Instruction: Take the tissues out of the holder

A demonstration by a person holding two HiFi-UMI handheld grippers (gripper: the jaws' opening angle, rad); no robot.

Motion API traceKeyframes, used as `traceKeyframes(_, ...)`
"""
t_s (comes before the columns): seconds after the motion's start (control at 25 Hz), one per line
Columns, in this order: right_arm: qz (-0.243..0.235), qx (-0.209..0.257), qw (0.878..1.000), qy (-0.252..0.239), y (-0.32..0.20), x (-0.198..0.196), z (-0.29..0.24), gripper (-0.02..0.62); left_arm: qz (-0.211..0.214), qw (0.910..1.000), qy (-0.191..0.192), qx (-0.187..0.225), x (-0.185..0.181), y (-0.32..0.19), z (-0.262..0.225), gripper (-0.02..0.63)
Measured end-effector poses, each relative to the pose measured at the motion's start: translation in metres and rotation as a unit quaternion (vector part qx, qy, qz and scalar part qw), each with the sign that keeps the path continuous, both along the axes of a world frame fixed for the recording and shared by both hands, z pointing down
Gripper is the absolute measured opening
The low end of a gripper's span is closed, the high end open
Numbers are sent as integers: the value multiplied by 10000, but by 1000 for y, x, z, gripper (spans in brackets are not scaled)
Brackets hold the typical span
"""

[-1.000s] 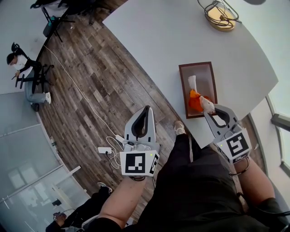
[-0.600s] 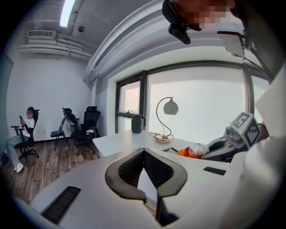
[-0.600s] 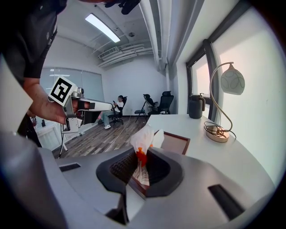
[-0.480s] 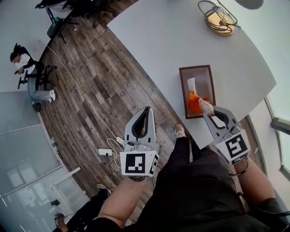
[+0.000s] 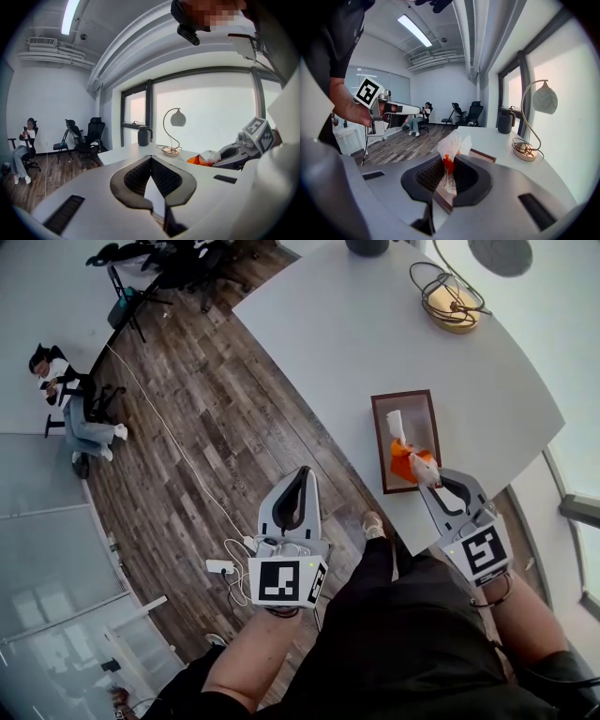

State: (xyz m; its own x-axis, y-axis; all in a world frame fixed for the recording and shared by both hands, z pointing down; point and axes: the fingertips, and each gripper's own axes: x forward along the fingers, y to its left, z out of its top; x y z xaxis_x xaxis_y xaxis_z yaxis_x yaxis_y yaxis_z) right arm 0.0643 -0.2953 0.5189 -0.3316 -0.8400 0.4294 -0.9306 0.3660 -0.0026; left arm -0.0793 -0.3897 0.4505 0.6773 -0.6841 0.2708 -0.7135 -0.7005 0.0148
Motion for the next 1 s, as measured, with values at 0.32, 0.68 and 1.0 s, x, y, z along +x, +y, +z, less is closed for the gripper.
traceKeyframes(0.32, -30, 182, 9998, -23, -3, -3, -28, 48, -70, 9999, 22, 148, -6, -2, -24, 5)
traceKeyframes(0.68, 1, 536, 9986, -31, -8, -8, -82, 48, -173, 9989, 141, 423, -20, -7, -69, 5)
traceKeyframes(1.0, 48, 657, 9977, 148, -9, 12, -111, 48, -266, 9973, 221, 651, -14, -20, -96, 5)
